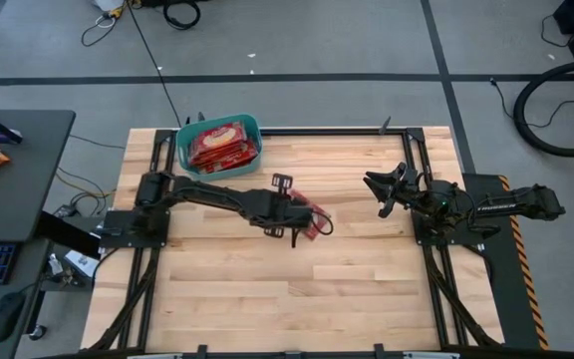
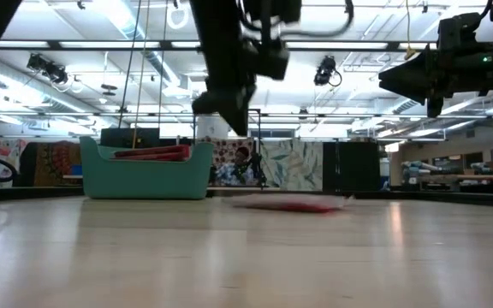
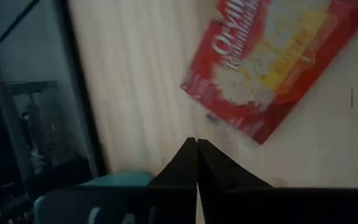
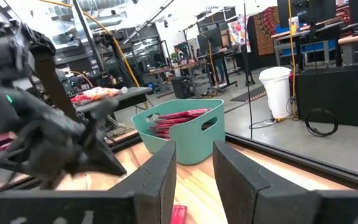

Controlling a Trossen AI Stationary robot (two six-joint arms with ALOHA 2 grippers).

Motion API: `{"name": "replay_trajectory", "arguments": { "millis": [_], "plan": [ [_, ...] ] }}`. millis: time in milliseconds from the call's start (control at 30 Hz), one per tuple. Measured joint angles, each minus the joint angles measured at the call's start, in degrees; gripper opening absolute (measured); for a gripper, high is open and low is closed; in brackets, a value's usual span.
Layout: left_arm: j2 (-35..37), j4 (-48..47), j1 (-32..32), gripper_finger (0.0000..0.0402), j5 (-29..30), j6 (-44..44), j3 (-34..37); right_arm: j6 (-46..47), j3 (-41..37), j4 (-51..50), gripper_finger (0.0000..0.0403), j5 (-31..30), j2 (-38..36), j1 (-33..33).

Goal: Sort popcorn bags into baskets
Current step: Put the red popcorn bag into the blue bin

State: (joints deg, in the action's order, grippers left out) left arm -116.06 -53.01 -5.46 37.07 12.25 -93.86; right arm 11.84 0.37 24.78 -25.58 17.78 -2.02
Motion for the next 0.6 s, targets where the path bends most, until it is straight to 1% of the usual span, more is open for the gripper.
{"name": "replay_trajectory", "arguments": {
  "millis": [133, 200, 333, 400, 600],
  "plan": [
    [2.35, -0.95, -0.61, 0.0001, 1.54, -1.72, -0.02, 0.01, 0.01, -0.01, 0.011, -0.02, 0.0, 0.01],
    [3.25, -1.06, -0.92, 0.0001, 1.15, -2.66, -0.02, 0.0, 0.01, -0.01, 0.011, -0.01, 0.0, 0.02],
    [2.81, -1.31, -0.91, 0.0006, -4.87, -5.03, -0.11, 0.0, 0.01, -0.01, 0.011, 0.15, -0.02, 0.01],
    [1.47, -1.6, -0.93, 0.002, -5.83, -5.6, -0.11, 0.01, 0.01, -0.03, 0.011, 0.15, 0.0, 0.0],
    [-3.91, -2.81, -1.2, 0.0083, -5.82, -5.59, -0.11, 0.0, 0.01, -0.02, 0.011, 0.15, -0.02, 0.0]
  ]
}}
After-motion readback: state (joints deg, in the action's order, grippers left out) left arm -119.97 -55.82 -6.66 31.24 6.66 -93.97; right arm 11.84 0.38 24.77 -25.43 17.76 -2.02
